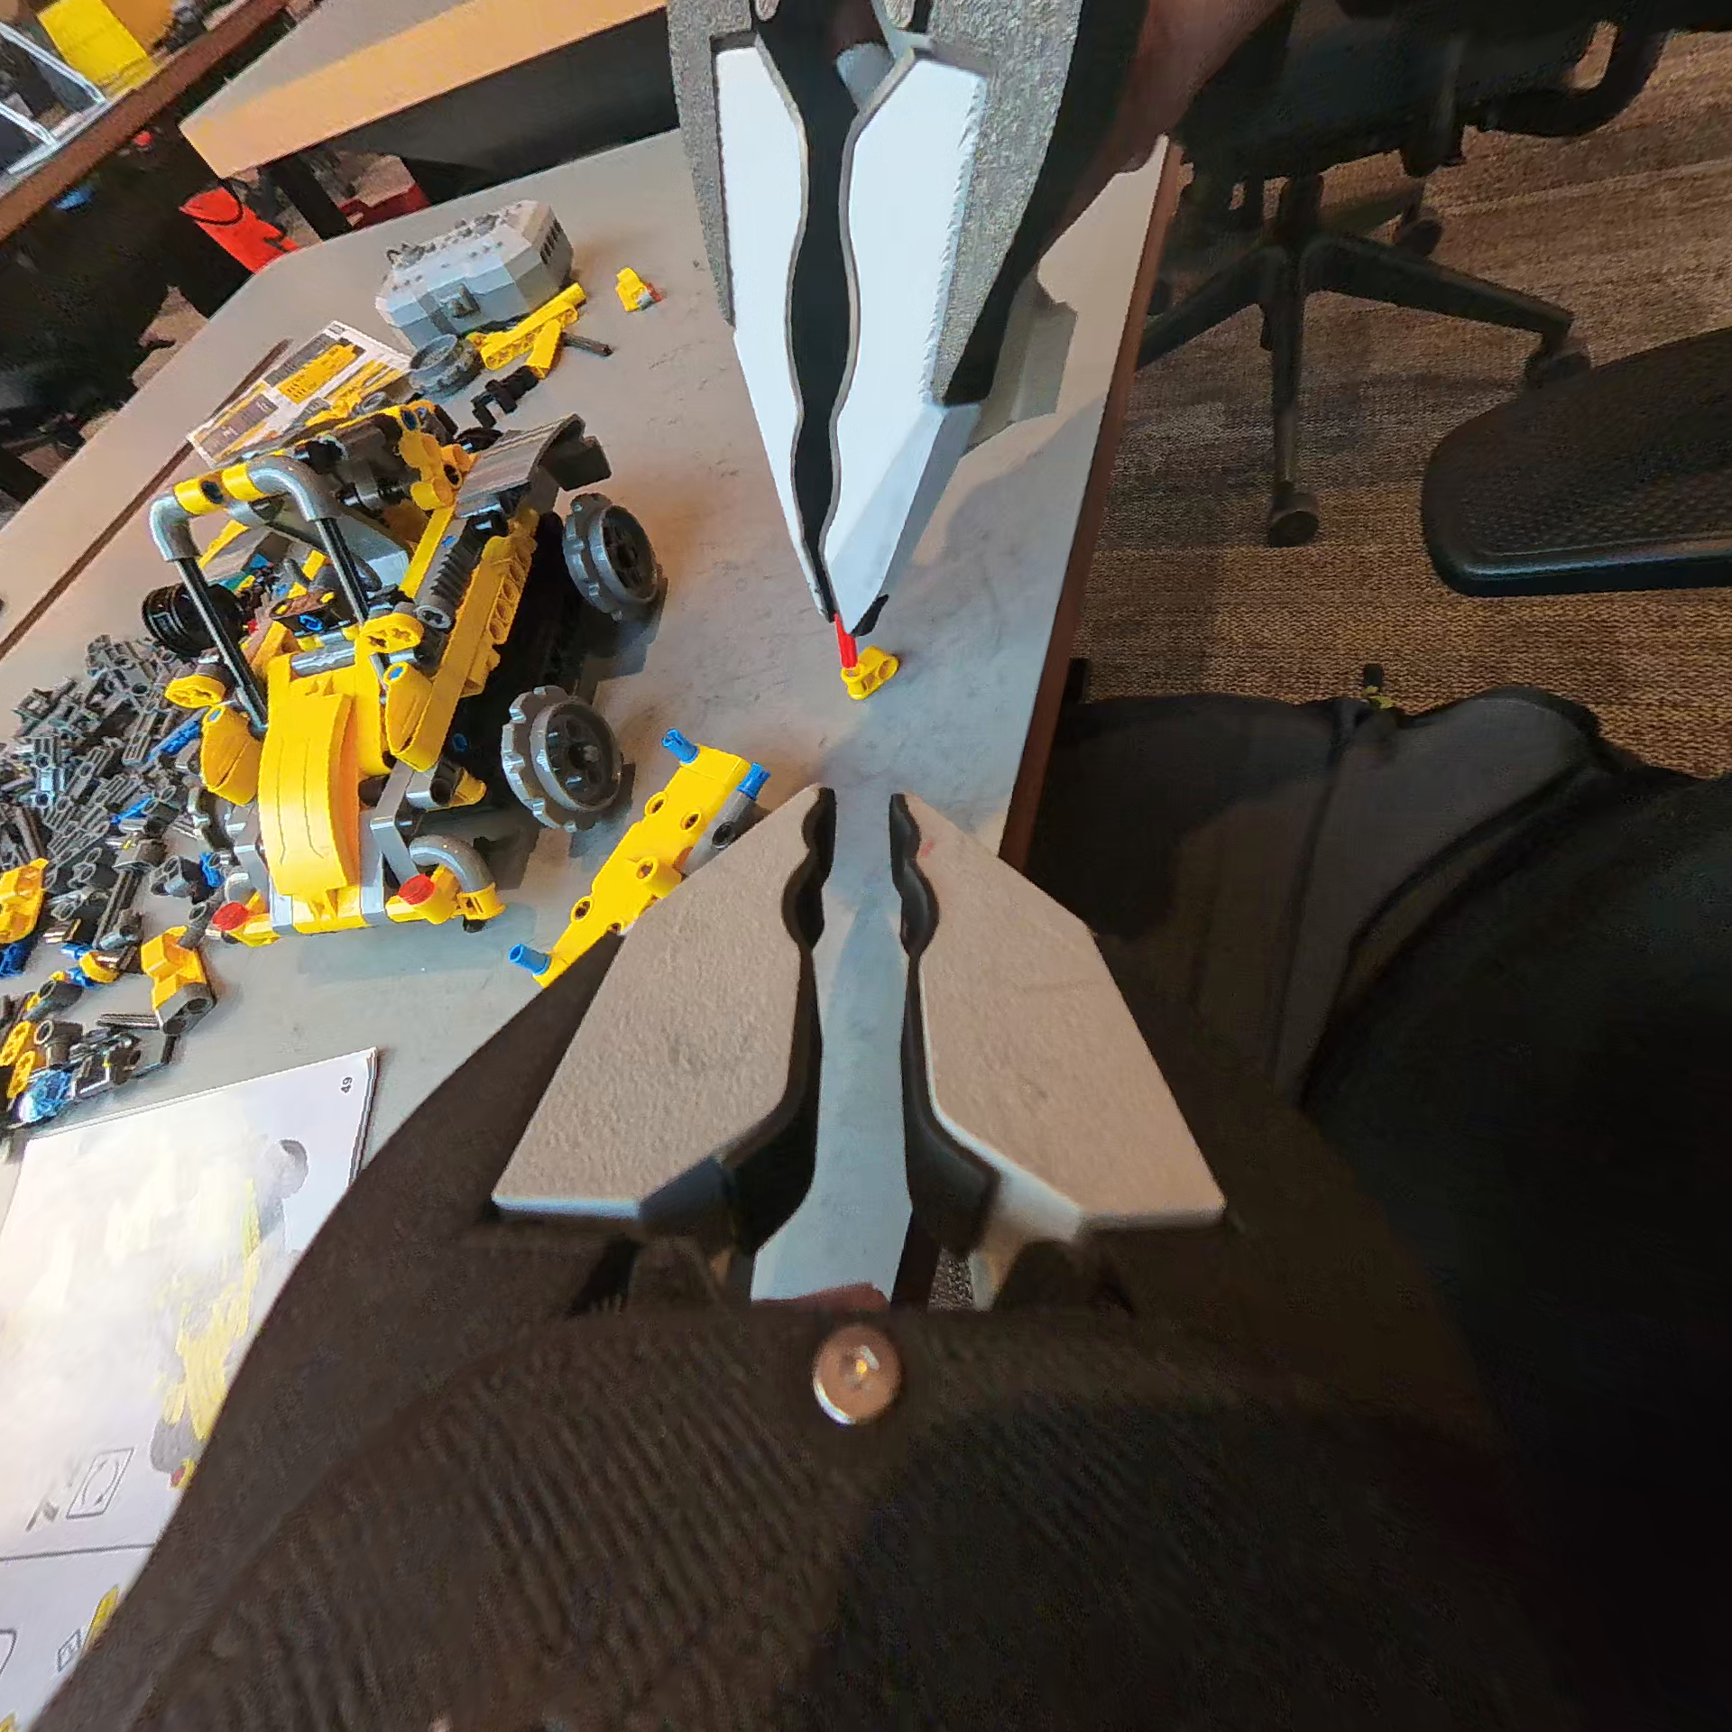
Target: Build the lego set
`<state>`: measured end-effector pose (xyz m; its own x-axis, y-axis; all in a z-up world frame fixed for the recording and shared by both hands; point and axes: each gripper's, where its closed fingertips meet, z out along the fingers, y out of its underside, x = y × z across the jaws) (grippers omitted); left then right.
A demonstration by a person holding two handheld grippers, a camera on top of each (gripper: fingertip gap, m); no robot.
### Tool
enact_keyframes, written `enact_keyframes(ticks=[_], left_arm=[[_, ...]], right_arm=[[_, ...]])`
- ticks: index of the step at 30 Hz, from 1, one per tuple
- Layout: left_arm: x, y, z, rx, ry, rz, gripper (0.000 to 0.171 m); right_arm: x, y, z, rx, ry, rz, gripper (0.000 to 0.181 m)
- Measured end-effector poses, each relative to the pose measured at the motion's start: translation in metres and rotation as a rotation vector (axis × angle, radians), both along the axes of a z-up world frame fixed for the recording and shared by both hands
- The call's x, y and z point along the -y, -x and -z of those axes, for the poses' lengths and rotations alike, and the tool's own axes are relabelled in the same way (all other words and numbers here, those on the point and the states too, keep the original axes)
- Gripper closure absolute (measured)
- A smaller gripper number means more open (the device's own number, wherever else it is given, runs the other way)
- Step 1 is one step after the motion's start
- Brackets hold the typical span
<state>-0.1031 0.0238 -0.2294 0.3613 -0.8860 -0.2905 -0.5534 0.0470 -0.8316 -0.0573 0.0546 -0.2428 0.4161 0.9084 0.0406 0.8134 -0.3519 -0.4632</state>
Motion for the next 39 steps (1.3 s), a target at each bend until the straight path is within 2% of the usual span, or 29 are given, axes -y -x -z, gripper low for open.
enact_keyframes(ticks=[7, 11, 14, 18, 25, 28, 31, 33, 35, 39], left_arm=[[0.003, -0.002, 0.004, -0.007, 0.024, 0.009, 0.161], [0.006, -0.006, 0.006, 0.004, 0.052, 0.015, 0.159], [0.005, -0.008, 0.008, -0.007, 0.057, 0.01, 0.158], [0.003, -0.009, 0.007, -0.007, 0.061, -0.008, 0.157], [-0.002, -0.008, 0.01, -0.039, 0.072, -0.015, 0.157], [-0.007, -0.01, 0.01, -0.106, 0.048, 0.017, 0.157], [-0.008, -0.011, 0.019, -0.171, 0.105, 0.025, 0.155], [-0.009, -0.011, 0.021, -0.163, 0.115, 0.013, 0.156], [-0.008, -0.009, 0.021, -0.142, 0.124, 0.006, 0.156], [-0.007, -0.009, 0.02, -0.129, 0.127, 0.009, 0.156]], right_arm=[[-0.01, -0.012, -0.003, 0.014, -0.022, 0.04, 0.177], [-0.009, -0.023, 0.004, -0.023, 0.025, 0.086, 0.177], [0.0, -0.014, 0.01, -0.048, 0.047, 0.063, 0.177], [0.021, 0.015, 0.004, -0.157, 0.105, -0.009, 0.177], [0.01, 0.002, -0.005, -0.197, 0.084, 0.045, 0.177], [0.01, 0.003, -0.002, -0.186, 0.058, 0.043, 0.177], [0.013, 0.004, 0.003, -0.188, 0.074, 0.041, 0.177], [0.026, 0.013, 0.0, -0.239, 0.132, 0.006, 0.177], [0.03, 0.021, -0.003, -0.277, 0.119, 0.001, 0.177], [0.022, 0.028, 0.004, -0.3, 0.11, 0.04, 0.177]])
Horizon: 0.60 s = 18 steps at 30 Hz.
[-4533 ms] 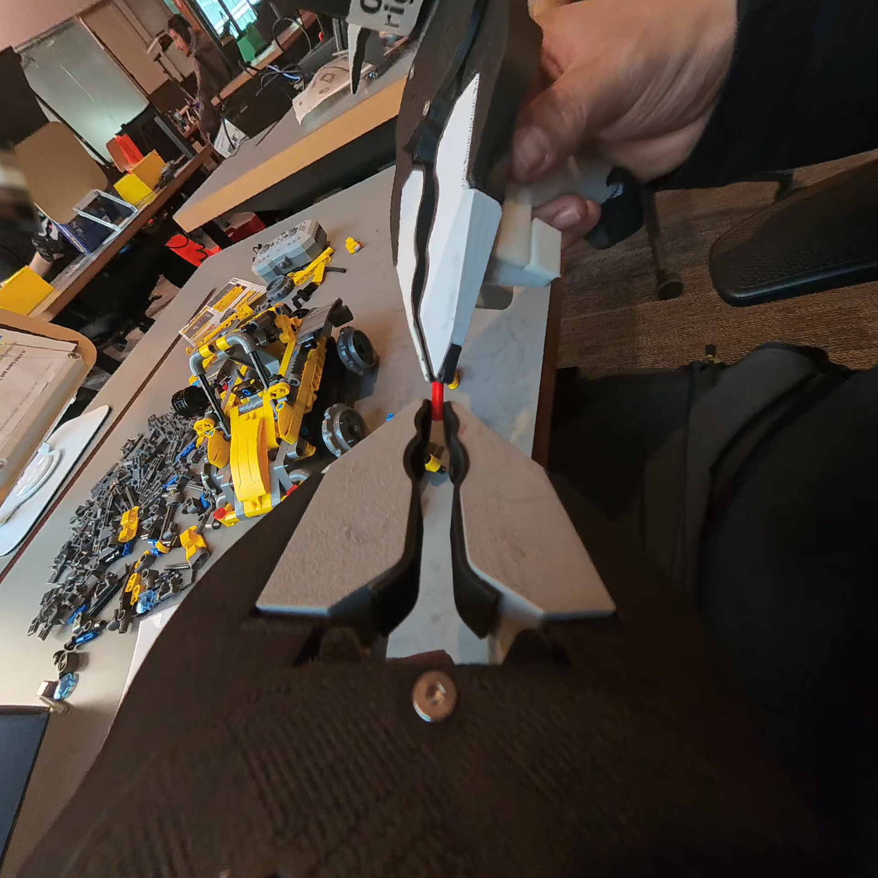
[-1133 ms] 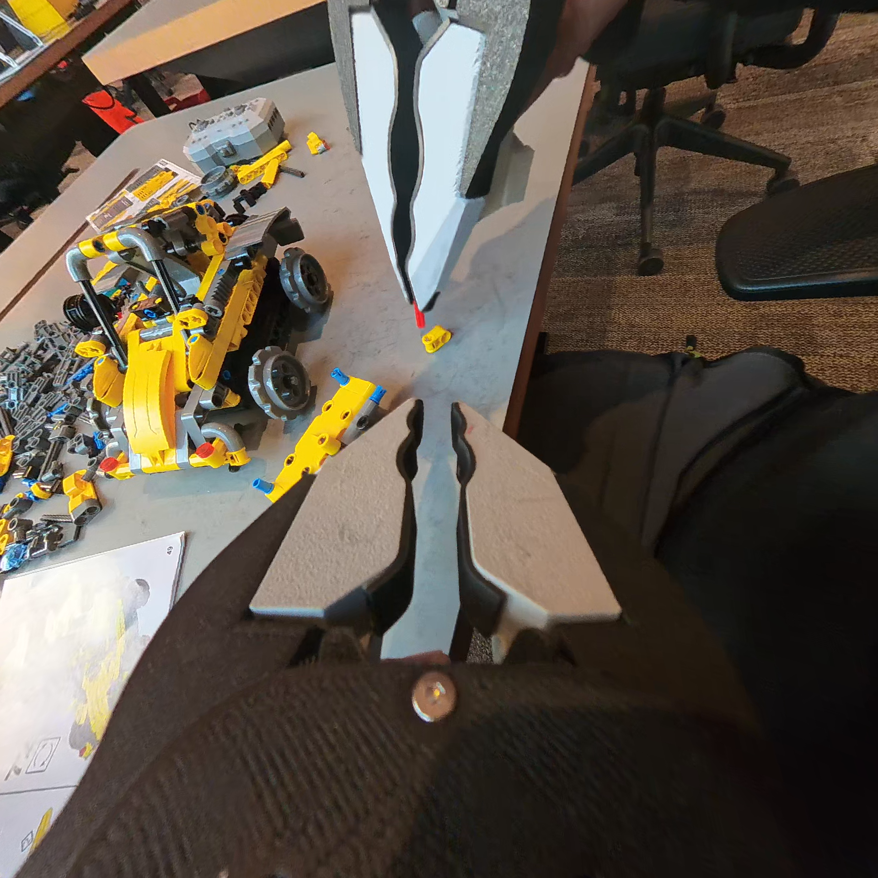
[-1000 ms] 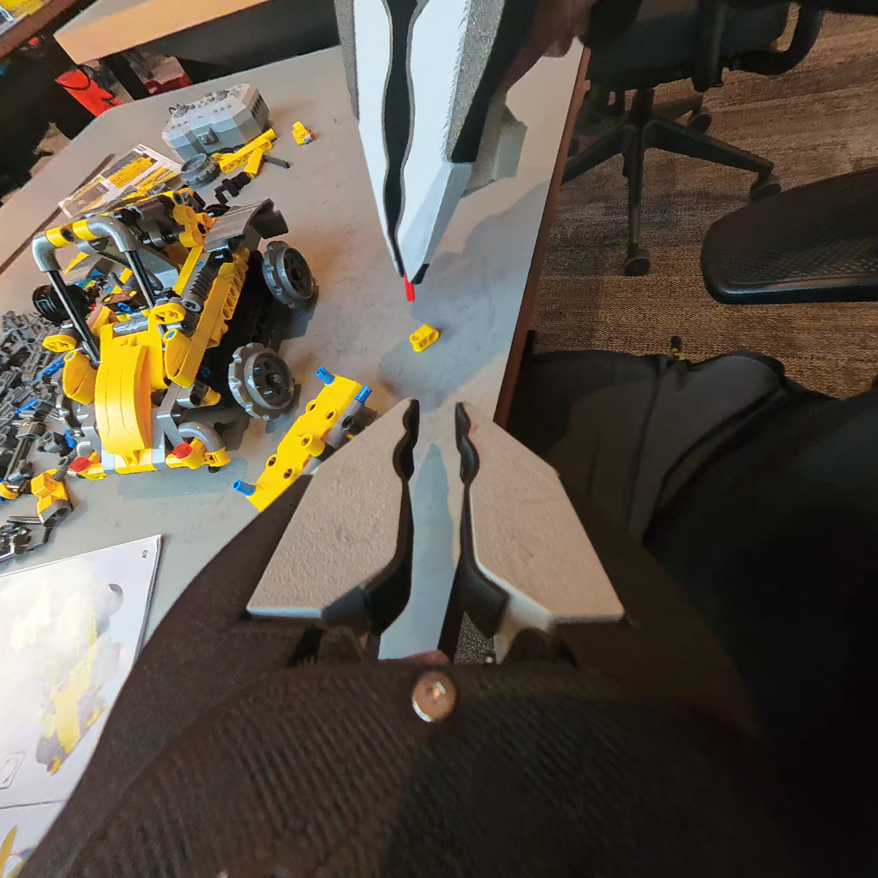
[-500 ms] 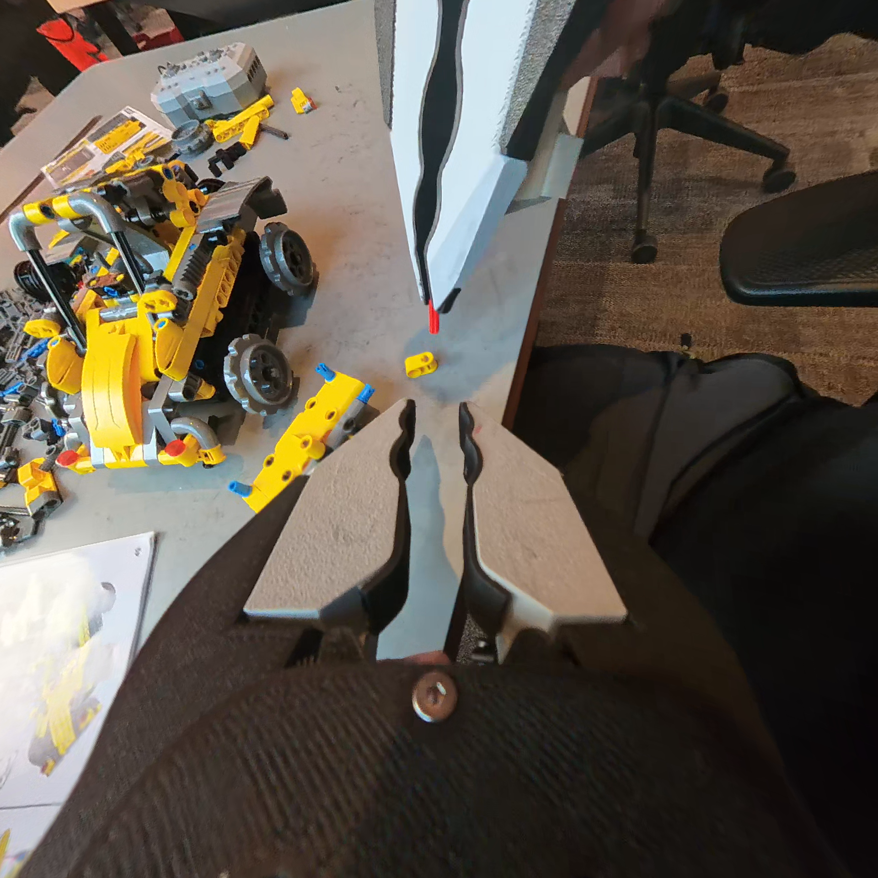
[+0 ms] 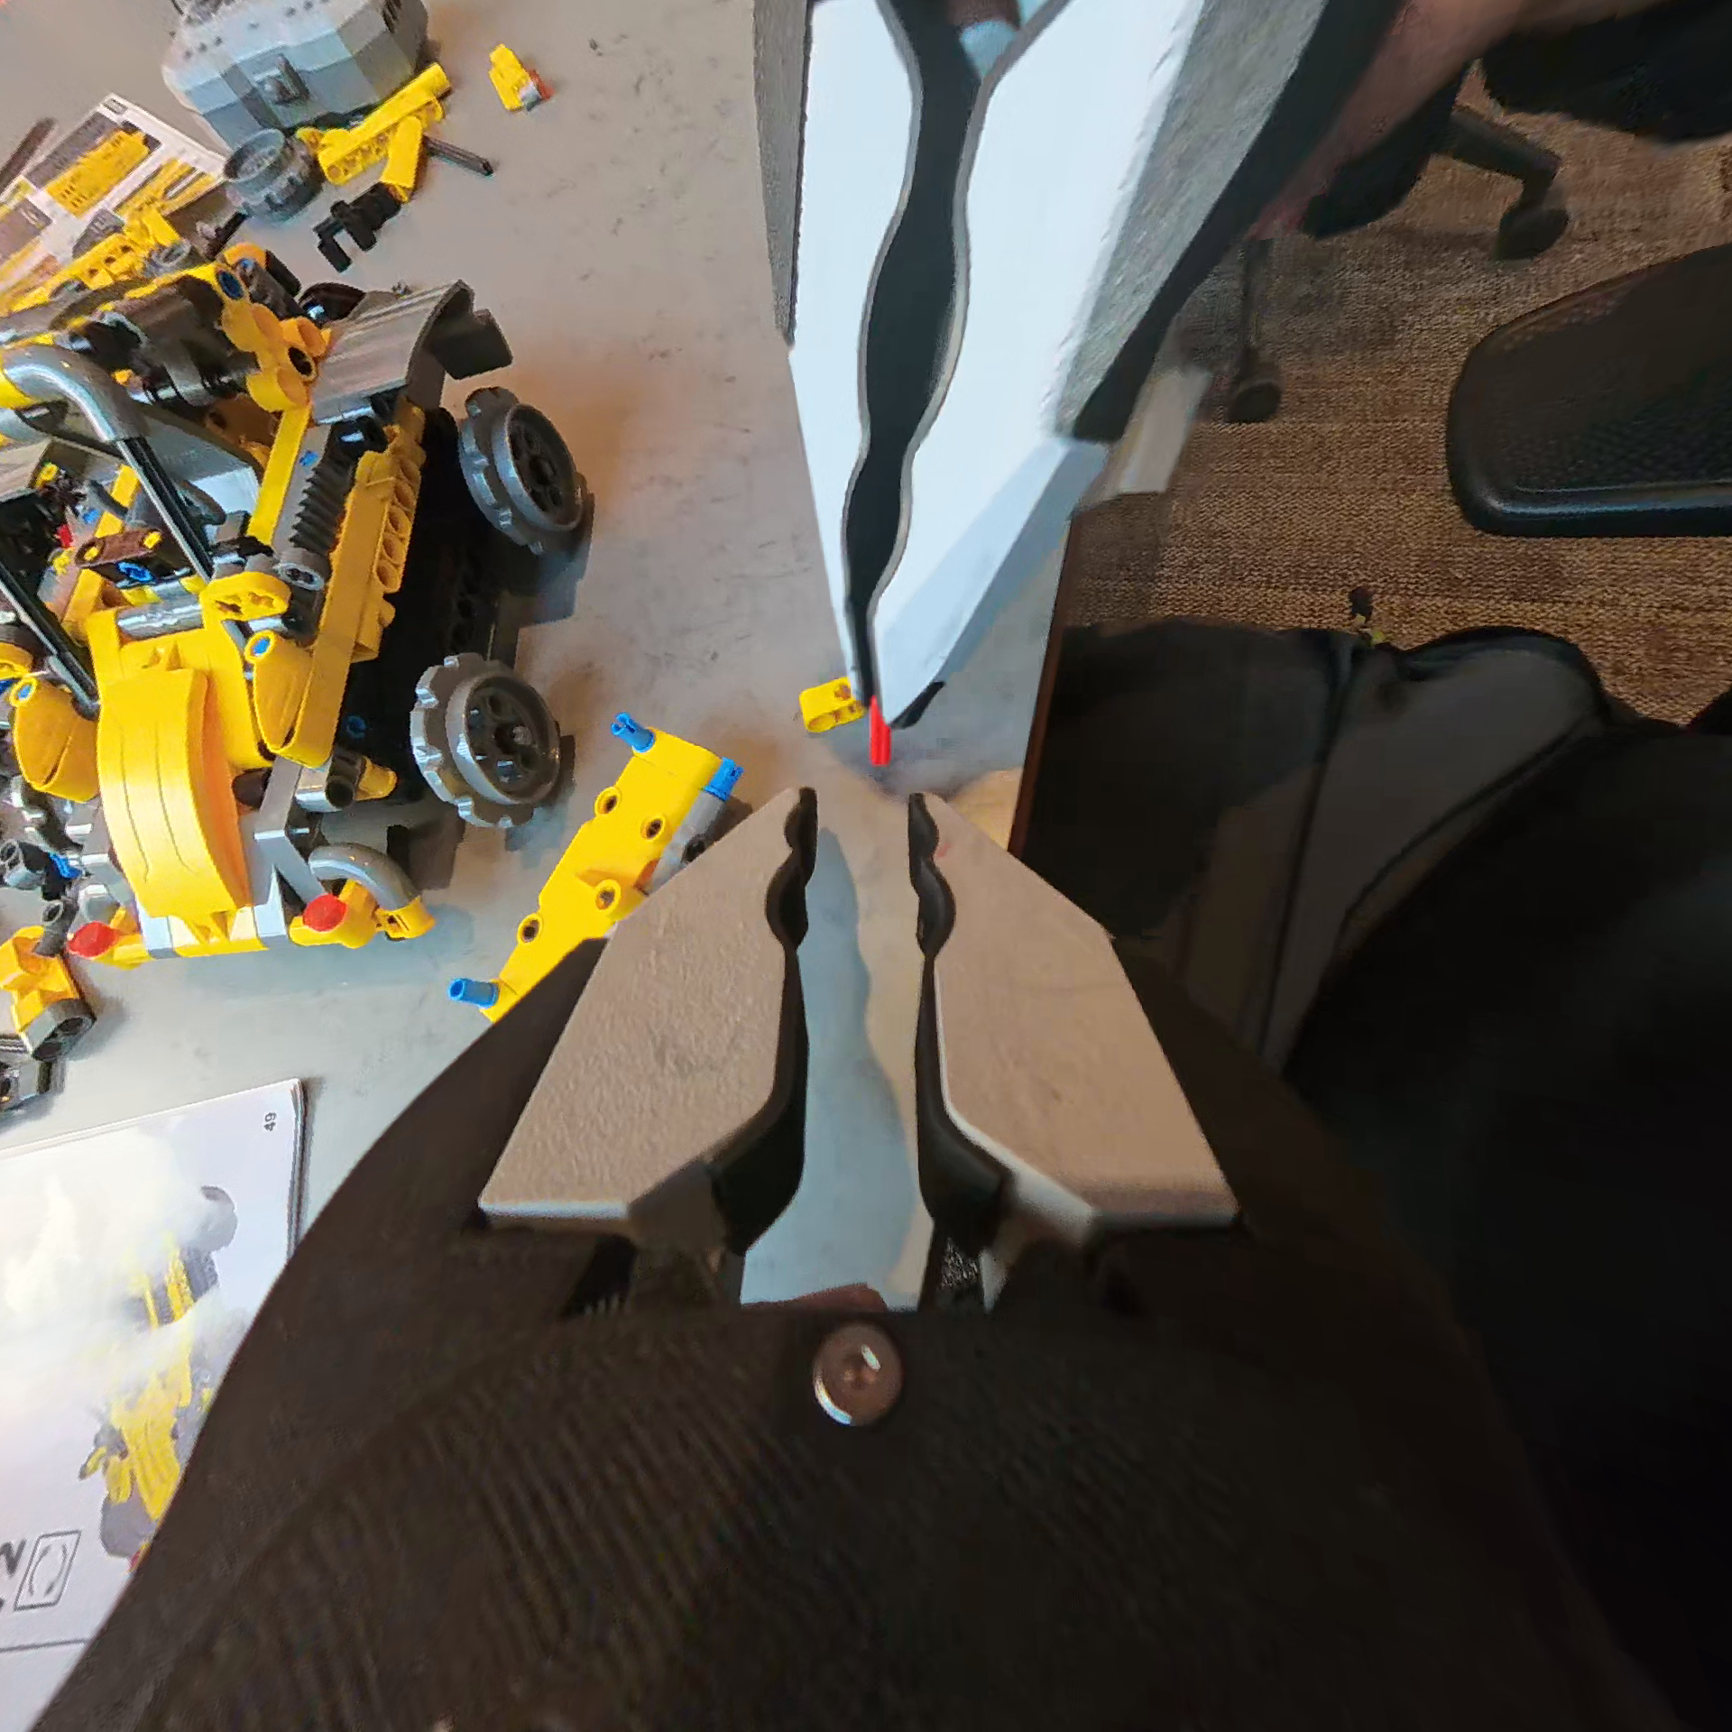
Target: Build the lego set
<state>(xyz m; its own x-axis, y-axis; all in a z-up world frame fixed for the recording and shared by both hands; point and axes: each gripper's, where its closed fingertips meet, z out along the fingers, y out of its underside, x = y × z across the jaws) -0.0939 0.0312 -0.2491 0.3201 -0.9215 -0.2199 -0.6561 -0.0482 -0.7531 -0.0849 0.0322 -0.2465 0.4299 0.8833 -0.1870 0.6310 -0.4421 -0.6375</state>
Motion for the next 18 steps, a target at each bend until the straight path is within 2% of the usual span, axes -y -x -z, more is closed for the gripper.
enact_keyframes(ticks=[3, 7, 11, 15, 18], left_arm=[[-0.002, 0.002, -0.001, -0.02, -0.005, 0.005, 0.154], [-0.006, 0.001, -0.009, -0.033, -0.045, 0.033, 0.154], [-0.016, -0.01, -0.019, -0.067, -0.064, 0.059, 0.155], [-0.015, -0.025, -0.012, -0.096, 0.017, 0.047, 0.155], [-0.02, -0.027, -0.006, -0.127, -0.003, 0.01, 0.159]], right_arm=[[-0.011, -0.018, 0.009, 0.081, -0.052, 0.047, 0.177], [-0.008, -0.025, -0.002, 0.013, -0.059, 0.06, 0.177], [-0.008, -0.034, 0.001, 0.034, -0.093, 0.077, 0.177], [-0.008, -0.041, -0.002, 0.015, -0.087, 0.083, 0.177], [-0.009, -0.046, -0.003, 0.015, -0.099, 0.092, 0.177]])
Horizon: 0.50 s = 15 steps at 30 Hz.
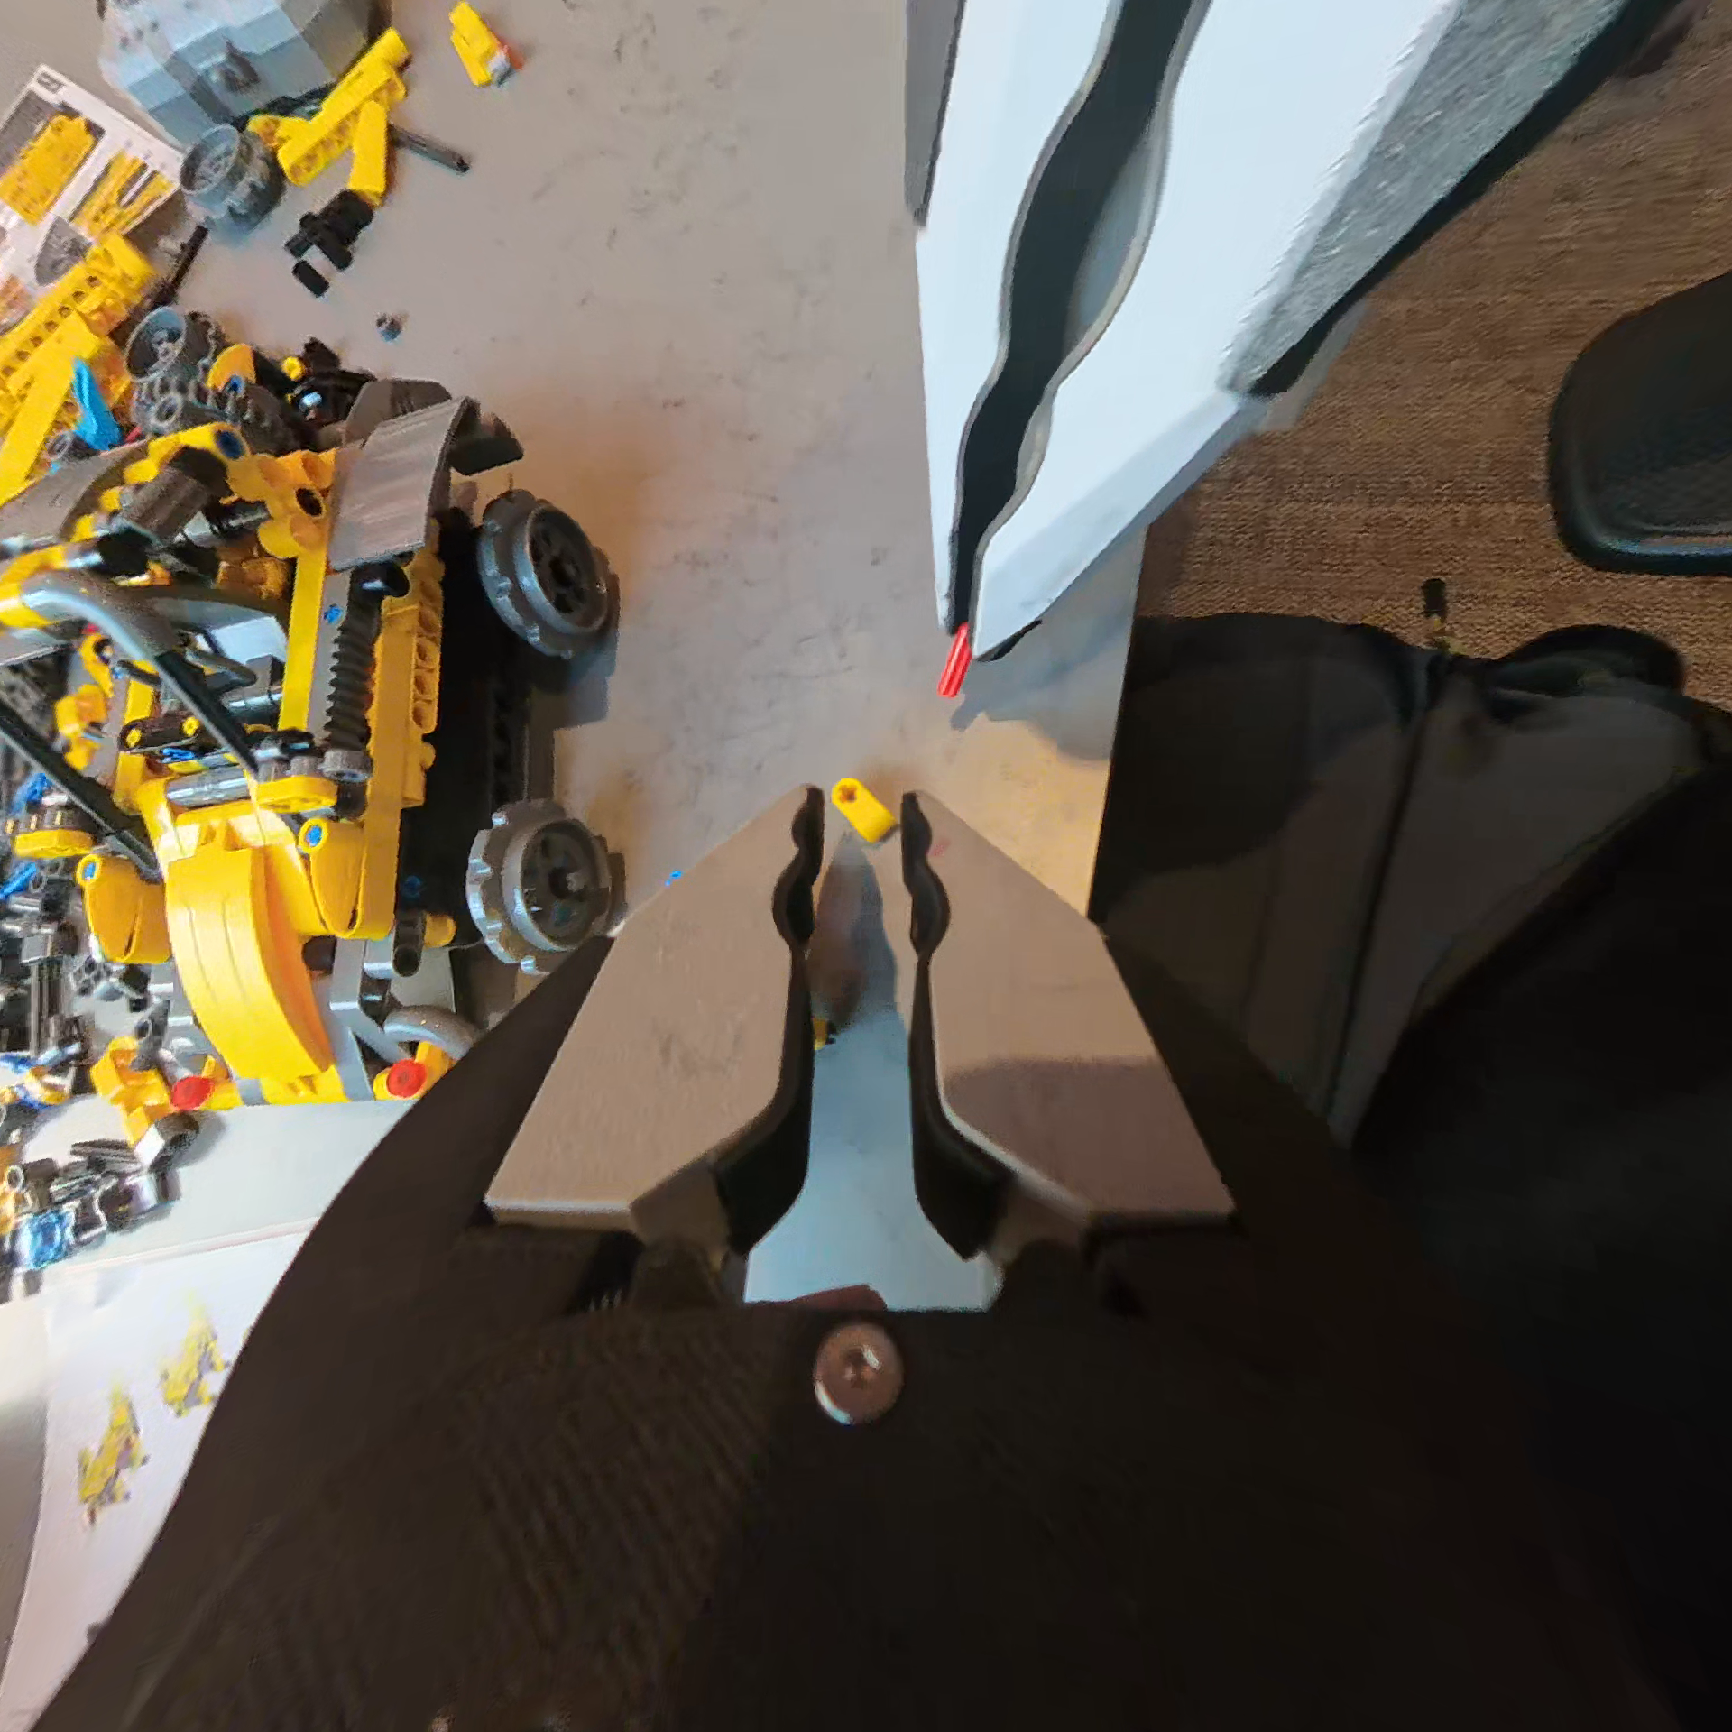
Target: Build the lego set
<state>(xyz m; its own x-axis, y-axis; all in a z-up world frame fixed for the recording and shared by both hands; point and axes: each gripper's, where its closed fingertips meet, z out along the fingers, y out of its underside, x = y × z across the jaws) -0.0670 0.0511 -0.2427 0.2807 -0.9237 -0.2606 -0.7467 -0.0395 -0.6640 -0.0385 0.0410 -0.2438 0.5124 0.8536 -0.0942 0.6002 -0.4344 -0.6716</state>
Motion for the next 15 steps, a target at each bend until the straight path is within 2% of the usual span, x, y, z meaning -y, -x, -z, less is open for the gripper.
enact_keyframes(ticks=[7, 12, 15], left_arm=[[0.001, 0.005, 0.015, -0.076, 0.046, -0.055, 0.158], [0.001, 0.002, 0.017, -0.072, 0.039, -0.06, 0.165], [-0.006, 0.002, 0.015, -0.078, 0.022, -0.095, 0.15]], right_arm=[[0.0, -0.008, -0.002, -0.013, -0.034, 0.009, 0.177], [0.002, -0.013, -0.003, -0.011, -0.048, 0.015, 0.177], [0.003, -0.015, -0.001, -0.004, -0.049, 0.017, 0.177]])
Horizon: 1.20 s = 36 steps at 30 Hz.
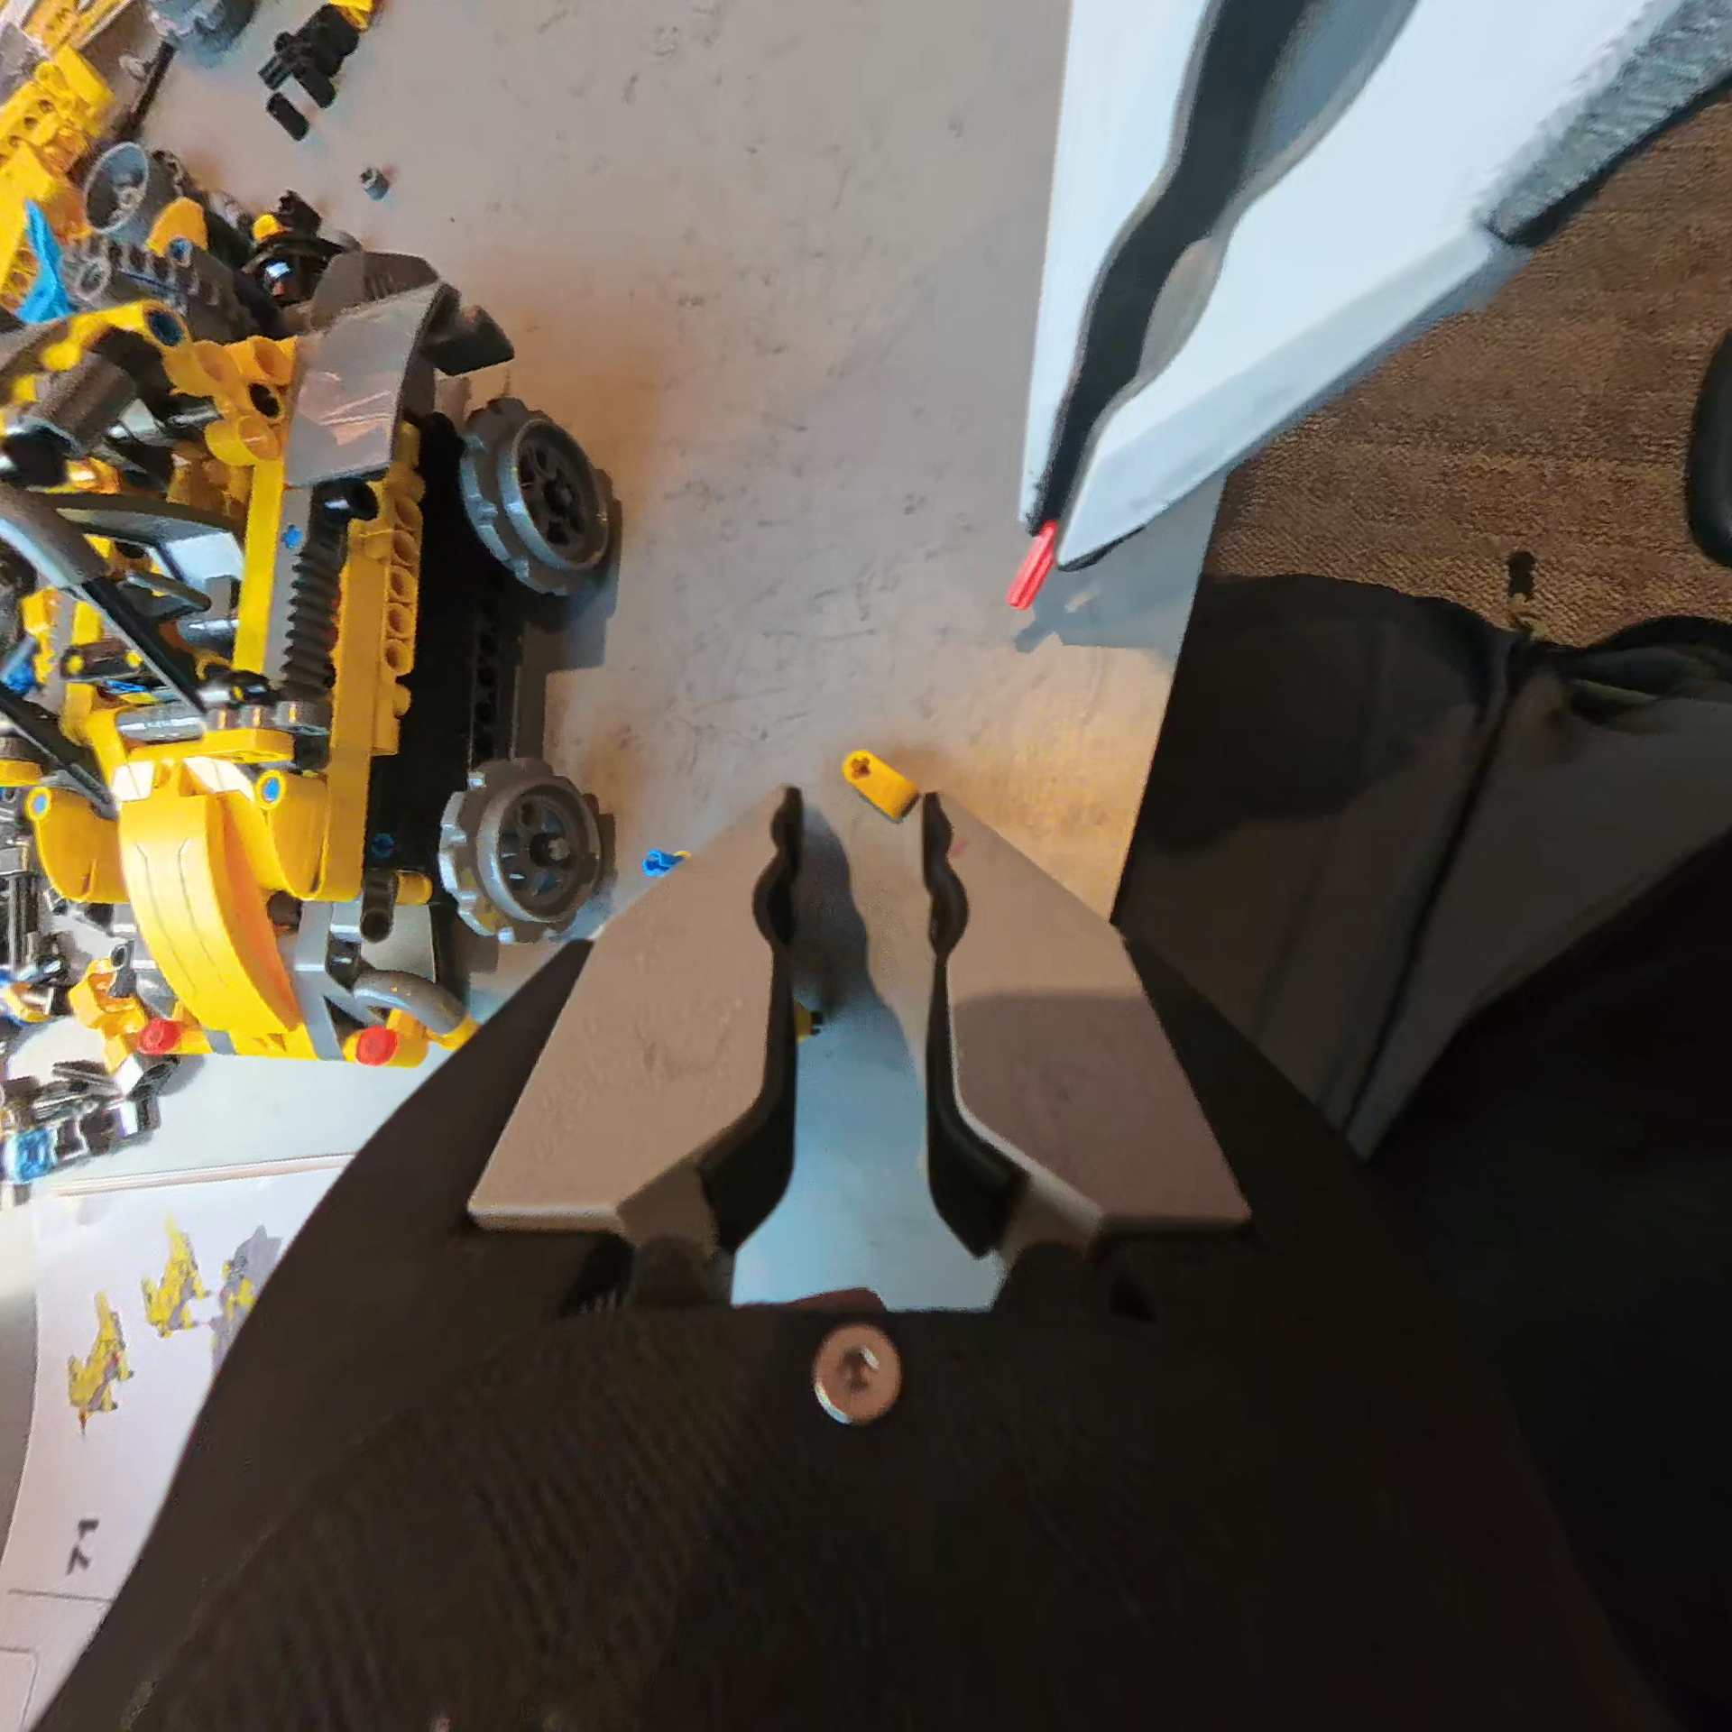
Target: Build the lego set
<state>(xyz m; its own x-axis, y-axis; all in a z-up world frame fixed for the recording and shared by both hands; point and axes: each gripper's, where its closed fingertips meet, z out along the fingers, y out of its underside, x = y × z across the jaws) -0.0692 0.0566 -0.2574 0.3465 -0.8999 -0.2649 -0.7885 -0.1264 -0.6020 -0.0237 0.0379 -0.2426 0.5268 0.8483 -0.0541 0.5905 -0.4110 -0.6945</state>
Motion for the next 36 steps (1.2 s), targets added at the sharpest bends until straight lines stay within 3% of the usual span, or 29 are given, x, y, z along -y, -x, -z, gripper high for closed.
enact_keyframes(ticks=[4, 9, 19, 36], left_arm=[[0.003, -0.008, 0.0, 0.045, 0.058, -0.004, 0.147], [0.006, -0.011, 0.003, 0.061, 0.083, 0.003, 0.167], [0.036, 0.005, 0.002, 0.032, 0.01, 0.117, 0.168], [0.038, 0.023, -0.009, 0.102, 0.002, 0.163, 0.153]], right_arm=[[0.001, -0.002, 0.001, 0.007, -0.003, 0.002, 0.177], [0.001, 0.0, 0.0, 0.006, -0.004, -0.001, 0.177], [0.011, 0.015, 0.0, -0.011, -0.002, -0.078, 0.177], [0.025, 0.047, -0.018, -0.068, -0.094, -0.249, 0.177]])
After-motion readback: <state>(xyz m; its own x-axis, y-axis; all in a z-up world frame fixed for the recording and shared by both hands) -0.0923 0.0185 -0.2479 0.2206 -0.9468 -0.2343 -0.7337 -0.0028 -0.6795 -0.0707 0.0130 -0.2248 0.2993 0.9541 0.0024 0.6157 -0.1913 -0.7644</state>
